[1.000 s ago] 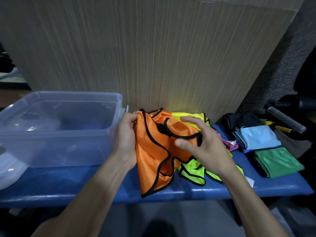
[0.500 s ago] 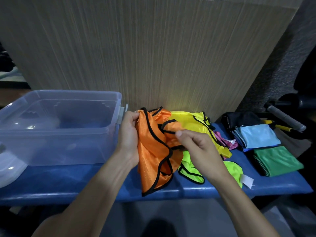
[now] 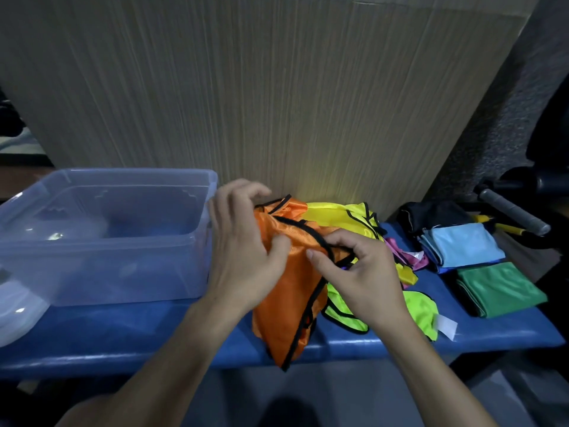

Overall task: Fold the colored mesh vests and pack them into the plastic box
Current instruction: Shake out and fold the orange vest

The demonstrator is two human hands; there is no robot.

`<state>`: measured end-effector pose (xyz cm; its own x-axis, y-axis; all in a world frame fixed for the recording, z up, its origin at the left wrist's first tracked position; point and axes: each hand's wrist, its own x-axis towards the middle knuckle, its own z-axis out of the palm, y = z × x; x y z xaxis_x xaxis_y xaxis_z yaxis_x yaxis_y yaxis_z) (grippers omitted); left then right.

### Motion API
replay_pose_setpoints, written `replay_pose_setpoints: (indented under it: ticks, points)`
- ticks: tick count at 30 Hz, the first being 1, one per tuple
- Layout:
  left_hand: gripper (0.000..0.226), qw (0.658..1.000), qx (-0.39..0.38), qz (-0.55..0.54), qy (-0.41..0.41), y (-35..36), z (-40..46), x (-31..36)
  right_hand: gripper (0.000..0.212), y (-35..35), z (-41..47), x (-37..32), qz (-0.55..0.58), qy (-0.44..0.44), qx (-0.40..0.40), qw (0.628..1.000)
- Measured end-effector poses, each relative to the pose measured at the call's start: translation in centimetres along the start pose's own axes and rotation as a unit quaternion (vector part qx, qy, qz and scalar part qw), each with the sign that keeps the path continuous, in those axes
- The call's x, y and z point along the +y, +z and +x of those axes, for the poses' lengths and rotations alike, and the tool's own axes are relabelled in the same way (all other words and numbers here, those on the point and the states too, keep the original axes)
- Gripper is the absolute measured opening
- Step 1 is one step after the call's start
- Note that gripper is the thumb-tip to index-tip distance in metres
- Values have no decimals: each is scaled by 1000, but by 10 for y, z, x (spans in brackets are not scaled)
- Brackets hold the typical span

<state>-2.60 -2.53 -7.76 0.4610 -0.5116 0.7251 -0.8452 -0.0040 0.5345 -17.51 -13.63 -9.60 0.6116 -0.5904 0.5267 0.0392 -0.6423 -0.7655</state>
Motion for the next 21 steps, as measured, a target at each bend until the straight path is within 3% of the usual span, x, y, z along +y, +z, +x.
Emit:
replay_pose_setpoints:
  ticks: [2,4,8,14,21]
  points:
    - [55,987,-113,-29,106,-3,-1,3,7,0,0,0,-48,-26,-1,998]
    - [46,967,-199,-57,149,-1,-1,3,9,-1,0,0,-78,-46,12,996]
    - [20,974,-148,-18,173,2,1,-3,10,-7,-2,-1,-26,-15,-10,999]
    - [28,979,-154,17,134,-6,3,-9,17,-23,1,0,56,40,42,997]
    - [25,972,-193,30,133,1,-4,-7,23,-25,3,-3,131,57,31,989]
